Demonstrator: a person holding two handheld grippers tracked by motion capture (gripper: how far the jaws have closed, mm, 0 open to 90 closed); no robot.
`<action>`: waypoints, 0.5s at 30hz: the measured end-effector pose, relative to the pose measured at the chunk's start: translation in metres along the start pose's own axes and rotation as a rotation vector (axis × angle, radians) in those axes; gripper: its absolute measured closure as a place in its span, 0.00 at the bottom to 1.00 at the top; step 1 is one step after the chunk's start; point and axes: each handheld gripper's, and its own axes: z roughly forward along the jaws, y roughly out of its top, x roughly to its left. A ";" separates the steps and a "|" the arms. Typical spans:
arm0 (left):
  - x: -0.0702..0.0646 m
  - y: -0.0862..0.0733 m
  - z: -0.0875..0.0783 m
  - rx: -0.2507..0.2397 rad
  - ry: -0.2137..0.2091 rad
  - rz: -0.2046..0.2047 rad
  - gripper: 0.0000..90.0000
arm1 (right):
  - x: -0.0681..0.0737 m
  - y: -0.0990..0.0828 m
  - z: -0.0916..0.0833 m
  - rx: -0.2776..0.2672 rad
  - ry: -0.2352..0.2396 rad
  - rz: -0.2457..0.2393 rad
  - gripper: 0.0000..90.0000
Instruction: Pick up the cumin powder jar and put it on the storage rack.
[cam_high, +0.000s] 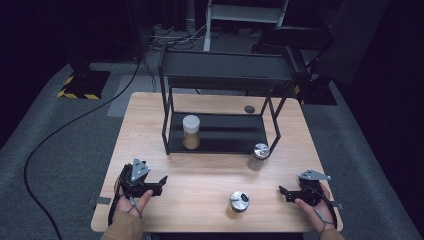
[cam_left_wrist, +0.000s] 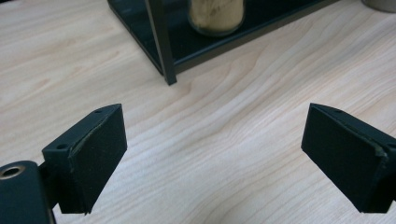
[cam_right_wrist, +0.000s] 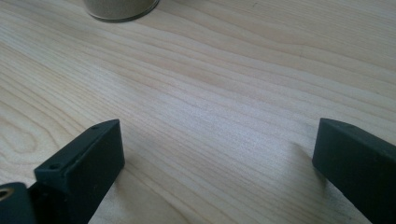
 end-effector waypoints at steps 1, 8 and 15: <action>0.000 -0.001 0.001 0.002 -0.001 -0.006 0.07 | 0.000 0.000 0.000 0.000 0.000 0.000 0.02; 0.001 -0.006 0.007 0.039 -0.002 -0.012 0.07 | 0.000 0.000 0.000 0.000 0.000 0.001 0.03; 0.003 -0.013 0.014 0.080 -0.004 -0.029 0.07 | 0.000 0.000 0.000 0.000 0.000 0.000 0.03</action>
